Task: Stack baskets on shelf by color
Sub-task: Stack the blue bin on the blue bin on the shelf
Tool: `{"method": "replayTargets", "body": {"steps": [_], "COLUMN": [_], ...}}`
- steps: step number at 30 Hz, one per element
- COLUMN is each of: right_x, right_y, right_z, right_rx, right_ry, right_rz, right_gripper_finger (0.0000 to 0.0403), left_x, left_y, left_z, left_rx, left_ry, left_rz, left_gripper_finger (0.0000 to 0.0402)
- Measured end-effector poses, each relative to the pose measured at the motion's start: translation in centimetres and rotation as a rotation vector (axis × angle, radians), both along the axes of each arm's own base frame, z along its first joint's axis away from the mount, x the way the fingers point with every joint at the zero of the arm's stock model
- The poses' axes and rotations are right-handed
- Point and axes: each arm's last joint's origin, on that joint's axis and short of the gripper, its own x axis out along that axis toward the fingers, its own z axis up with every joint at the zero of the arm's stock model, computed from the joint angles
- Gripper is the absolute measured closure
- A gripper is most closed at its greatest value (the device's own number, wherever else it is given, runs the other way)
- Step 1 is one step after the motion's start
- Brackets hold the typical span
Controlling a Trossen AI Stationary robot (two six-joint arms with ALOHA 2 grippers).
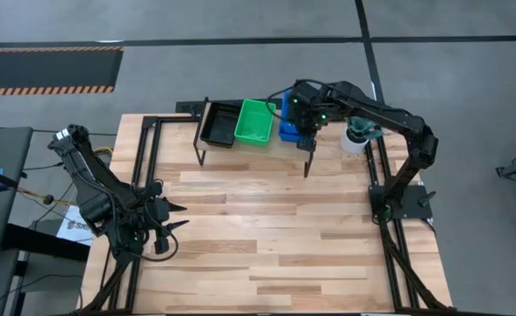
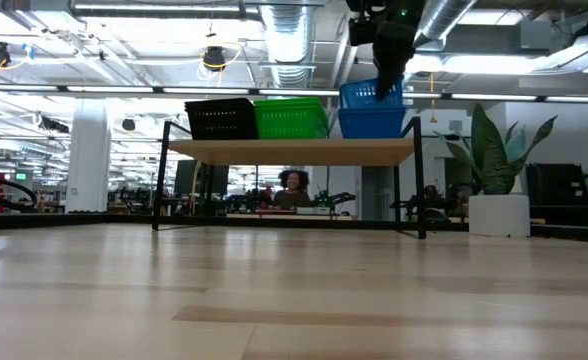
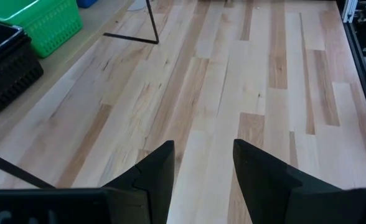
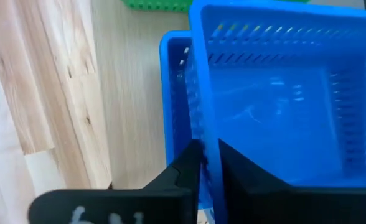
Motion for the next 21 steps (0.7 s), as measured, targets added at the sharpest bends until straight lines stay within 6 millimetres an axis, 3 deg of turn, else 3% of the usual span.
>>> {"method": "replayTargets", "body": {"steps": [14, 21], "right_x": [0.5, 0.5], "right_y": [-0.33, -0.33], "right_z": [0.12, 0.12], "right_rx": [-0.009, -0.004], "right_ry": [-0.052, -0.056], "right_rz": [0.035, 0.02], "right_gripper_finger": [0.0314, 0.0277], "left_x": [0.02, 0.02], "left_y": [0.04, 0.04], "left_z": [0.05, 0.05], "left_rx": [0.011, 0.013], "left_ry": [-0.016, -0.018], "left_rz": [0.01, 0.011], "left_gripper_finger": [0.0248, 0.0248]}}
